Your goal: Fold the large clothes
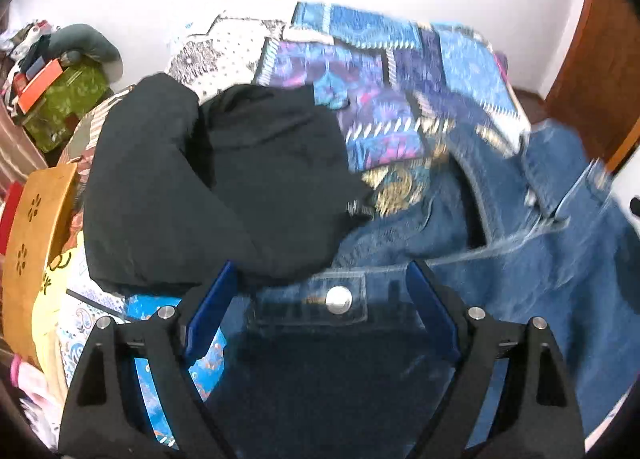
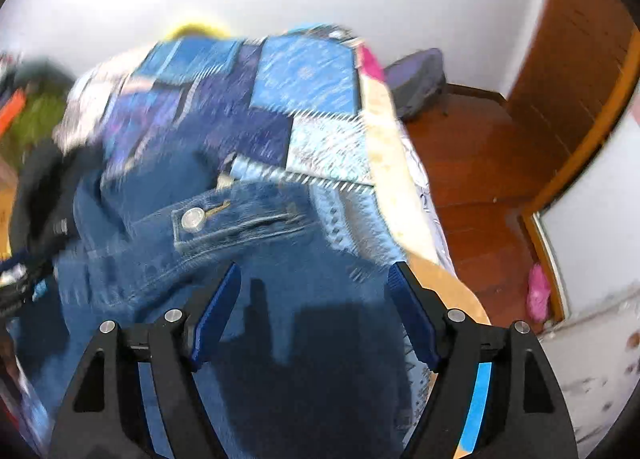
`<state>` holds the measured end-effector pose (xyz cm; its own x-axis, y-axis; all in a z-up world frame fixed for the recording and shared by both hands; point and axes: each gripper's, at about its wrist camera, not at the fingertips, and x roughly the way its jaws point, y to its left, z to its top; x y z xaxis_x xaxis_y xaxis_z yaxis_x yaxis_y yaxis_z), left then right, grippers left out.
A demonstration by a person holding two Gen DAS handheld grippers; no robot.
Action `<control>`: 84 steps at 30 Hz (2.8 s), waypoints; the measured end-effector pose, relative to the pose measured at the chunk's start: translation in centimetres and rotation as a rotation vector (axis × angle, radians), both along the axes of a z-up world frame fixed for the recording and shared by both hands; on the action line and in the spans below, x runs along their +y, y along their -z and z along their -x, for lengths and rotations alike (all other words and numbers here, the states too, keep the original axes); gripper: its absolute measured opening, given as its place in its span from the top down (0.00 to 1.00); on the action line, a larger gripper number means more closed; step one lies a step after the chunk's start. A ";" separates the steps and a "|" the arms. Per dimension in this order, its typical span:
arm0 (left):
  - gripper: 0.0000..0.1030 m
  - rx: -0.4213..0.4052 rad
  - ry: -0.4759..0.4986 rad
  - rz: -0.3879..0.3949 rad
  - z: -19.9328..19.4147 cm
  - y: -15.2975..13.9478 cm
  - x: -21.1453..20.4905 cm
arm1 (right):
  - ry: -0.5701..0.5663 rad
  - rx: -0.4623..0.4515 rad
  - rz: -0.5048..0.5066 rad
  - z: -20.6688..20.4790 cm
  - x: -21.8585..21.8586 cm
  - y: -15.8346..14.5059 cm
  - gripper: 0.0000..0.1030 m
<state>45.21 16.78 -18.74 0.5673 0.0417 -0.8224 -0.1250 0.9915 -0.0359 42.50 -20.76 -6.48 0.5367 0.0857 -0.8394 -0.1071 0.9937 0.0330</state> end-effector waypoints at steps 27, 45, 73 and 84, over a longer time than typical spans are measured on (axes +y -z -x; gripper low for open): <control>0.15 0.079 0.105 0.061 12.2 4.3 -2.6 | -0.213 0.020 0.081 12.8 2.0 3.6 0.29; 0.15 0.168 -0.279 0.328 18.2 5.1 6.9 | -0.173 0.002 0.134 13.5 3.3 1.2 0.29; 0.77 0.053 -0.324 0.651 11.5 3.1 3.6 | -0.241 0.008 0.082 12.8 7.3 0.0 0.29; 0.85 -0.405 -0.146 0.454 15.2 -15.1 -0.4 | -0.363 -0.018 -0.077 12.9 11.5 -3.9 0.26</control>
